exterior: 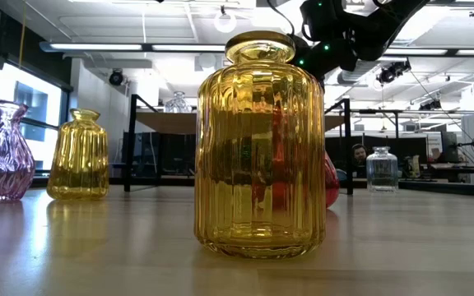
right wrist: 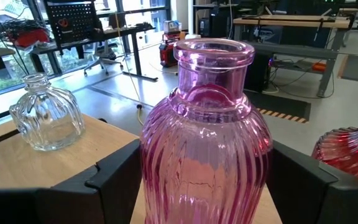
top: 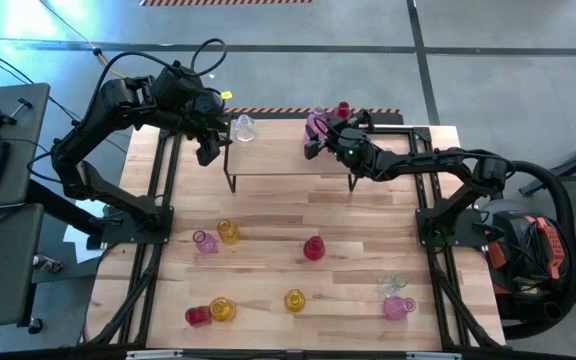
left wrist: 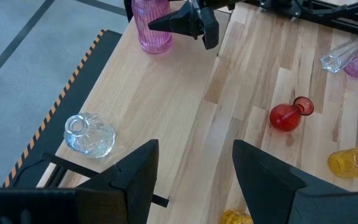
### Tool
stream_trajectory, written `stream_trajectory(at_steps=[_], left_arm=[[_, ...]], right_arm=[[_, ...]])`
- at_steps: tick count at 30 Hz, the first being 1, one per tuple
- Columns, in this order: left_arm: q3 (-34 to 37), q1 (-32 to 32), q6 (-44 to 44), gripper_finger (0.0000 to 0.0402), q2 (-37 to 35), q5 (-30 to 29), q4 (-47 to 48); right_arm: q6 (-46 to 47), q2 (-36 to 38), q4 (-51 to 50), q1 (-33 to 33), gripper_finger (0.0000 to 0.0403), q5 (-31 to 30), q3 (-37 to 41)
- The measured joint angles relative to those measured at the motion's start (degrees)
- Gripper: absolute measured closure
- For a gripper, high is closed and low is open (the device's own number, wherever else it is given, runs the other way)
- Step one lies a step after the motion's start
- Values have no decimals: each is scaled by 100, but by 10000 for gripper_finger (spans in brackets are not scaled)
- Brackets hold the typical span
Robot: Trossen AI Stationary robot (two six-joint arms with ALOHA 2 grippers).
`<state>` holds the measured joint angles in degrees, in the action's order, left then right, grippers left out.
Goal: Sort vases onto shelf
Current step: Put the top violet vase on the shelf
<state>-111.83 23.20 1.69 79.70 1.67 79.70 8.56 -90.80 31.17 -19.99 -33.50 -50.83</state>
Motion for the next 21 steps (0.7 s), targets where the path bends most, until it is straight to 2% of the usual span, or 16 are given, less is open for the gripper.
stream_trajectory(at_steps=[11,21], left_arm=[[0,1,0,204,0,0,2],[0,1,1,204,0,1,1]], right_arm=[[12,4,21,-28,97,59,-7],[44,4,40,-28,95,71,-7]])
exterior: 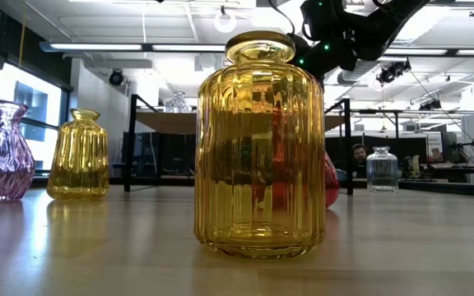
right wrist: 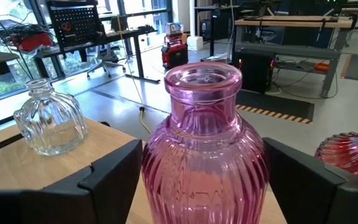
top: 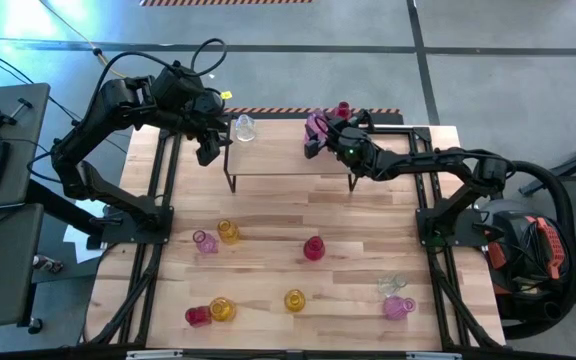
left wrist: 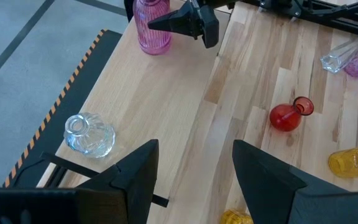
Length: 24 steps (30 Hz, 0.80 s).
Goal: Sort vases onto shelf
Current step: Put the top violet vase on the shelf
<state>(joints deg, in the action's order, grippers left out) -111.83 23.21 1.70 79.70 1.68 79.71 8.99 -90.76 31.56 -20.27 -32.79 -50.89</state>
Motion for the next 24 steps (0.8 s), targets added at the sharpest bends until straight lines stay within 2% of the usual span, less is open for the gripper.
stream_trajectory(at_steps=[10,24], left_arm=[[0,0,1,204,0,1,2],[0,-1,1,204,0,2,2]], right_arm=[[-345,0,196,0,95,-2,-218],[-785,250,-858,9,95,-333,-1102]])
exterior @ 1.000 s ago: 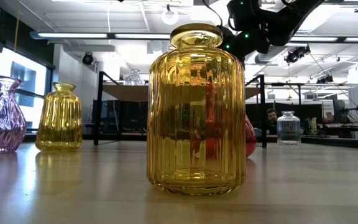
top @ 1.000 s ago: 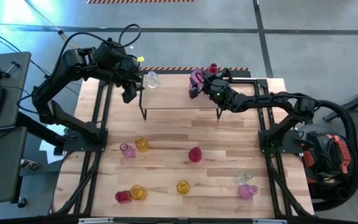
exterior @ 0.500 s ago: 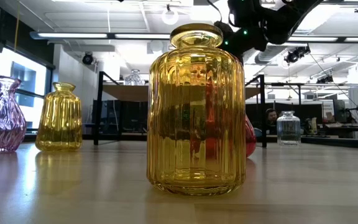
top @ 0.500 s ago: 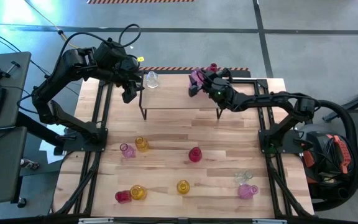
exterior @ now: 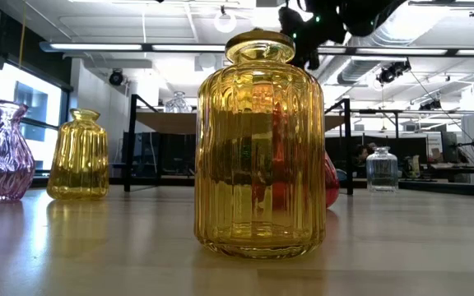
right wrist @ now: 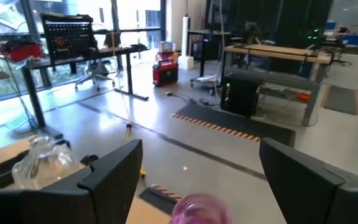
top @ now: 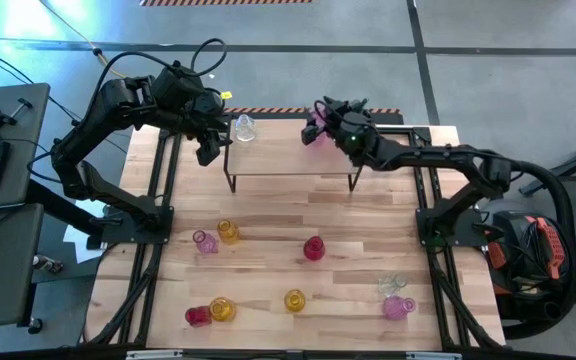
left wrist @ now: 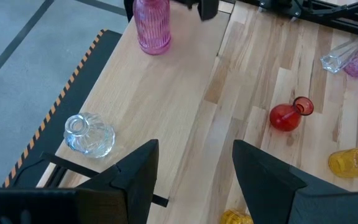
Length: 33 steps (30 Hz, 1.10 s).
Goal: Sort vases onto shelf
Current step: Put the top violet vase on the shelf
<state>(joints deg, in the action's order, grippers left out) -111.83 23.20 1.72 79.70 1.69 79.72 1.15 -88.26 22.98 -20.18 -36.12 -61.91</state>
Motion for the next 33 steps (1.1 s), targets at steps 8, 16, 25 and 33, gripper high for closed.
stream_trajectory(at_steps=[8,16,25,33], left_arm=[[0,0,-2,204,2,0,-2],[0,0,-2,204,2,0,-6],[0,0,0,204,2,0,-7],[0,0,-1,204,2,0,-7]], right_arm=[[67,380,-1186,86,95,-97,-568],[542,758,-2812,365,95,486,-949],[1145,825,-4370,531,95,1374,-946],[917,511,-4611,472,108,1537,-943]])
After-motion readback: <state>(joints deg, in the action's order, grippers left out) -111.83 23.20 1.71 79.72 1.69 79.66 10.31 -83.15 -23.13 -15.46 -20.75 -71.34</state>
